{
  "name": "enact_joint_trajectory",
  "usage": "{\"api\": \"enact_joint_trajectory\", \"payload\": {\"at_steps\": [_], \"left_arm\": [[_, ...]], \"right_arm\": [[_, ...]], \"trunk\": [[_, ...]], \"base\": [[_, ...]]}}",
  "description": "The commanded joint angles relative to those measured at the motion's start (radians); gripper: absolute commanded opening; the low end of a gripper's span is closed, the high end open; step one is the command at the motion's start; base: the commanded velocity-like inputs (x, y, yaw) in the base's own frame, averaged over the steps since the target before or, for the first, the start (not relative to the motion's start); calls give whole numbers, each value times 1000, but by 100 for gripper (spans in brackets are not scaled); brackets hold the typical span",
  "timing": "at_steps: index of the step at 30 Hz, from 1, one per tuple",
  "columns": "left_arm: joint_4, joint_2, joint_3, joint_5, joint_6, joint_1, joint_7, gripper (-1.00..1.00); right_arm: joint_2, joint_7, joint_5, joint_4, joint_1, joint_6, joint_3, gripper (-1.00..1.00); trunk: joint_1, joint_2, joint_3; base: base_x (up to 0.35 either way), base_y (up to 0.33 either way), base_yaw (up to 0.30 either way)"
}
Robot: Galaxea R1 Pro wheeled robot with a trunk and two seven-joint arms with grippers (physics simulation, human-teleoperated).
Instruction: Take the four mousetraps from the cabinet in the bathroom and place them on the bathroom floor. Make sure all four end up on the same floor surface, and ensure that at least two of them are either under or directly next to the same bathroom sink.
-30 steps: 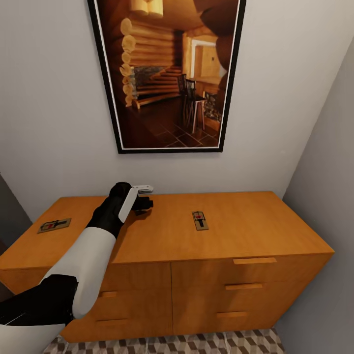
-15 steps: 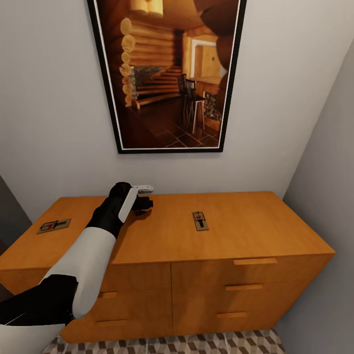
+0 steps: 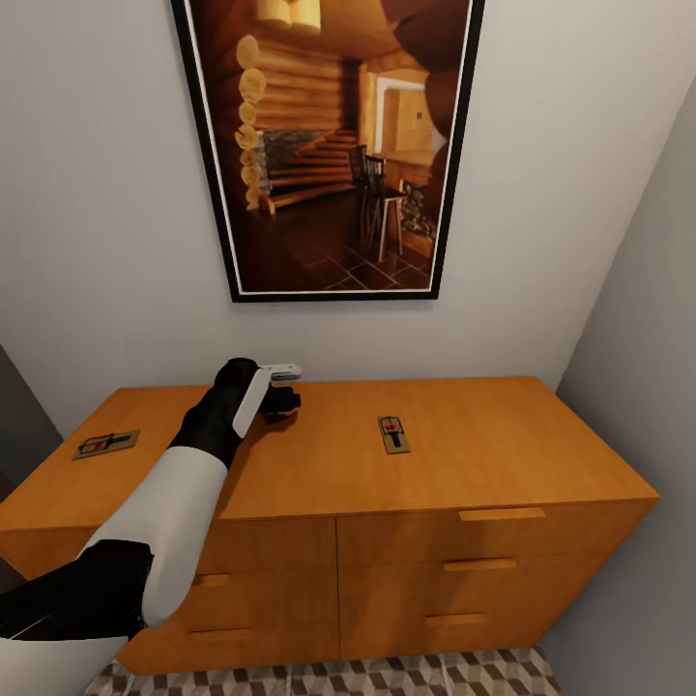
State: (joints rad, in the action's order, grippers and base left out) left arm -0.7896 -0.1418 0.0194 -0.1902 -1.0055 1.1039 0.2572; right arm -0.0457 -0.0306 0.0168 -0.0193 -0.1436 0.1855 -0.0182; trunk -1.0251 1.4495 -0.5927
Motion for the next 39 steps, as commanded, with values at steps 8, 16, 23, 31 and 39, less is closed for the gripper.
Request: {"api": "enact_joint_trajectory", "payload": {"at_steps": [8, 16, 23, 31, 39], "left_arm": [[-2, 1, 3, -7, -2, 1, 10, 100], [-2, 1, 6, -5, -2, 1, 11, 100], [-1, 1, 7, -4, -2, 1, 11, 100], [1, 1, 8, 12, -2, 1, 11, 100], [2, 1, 8, 15, -1, 1, 11, 100]], "right_arm": [[-2, -6, 2, 1, -1, 3, -2, -100], [-3, -6, 2, 1, -1, 5, -2, -100], [-3, -6, 2, 1, -1, 5, -2, -100], [-3, -6, 3, 1, -1, 5, -2, -100], [-3, -6, 2, 1, -1, 5, -2, -100]], "trunk": [[0, 0, -1], [0, 0, -1], [0, 0, -1], [0, 0, -1], [0, 0, -1]], "base": [[0, 0, 0], [0, 0, 0], [0, 0, 0], [0, 0, 0], [0, 0, 0]]}}
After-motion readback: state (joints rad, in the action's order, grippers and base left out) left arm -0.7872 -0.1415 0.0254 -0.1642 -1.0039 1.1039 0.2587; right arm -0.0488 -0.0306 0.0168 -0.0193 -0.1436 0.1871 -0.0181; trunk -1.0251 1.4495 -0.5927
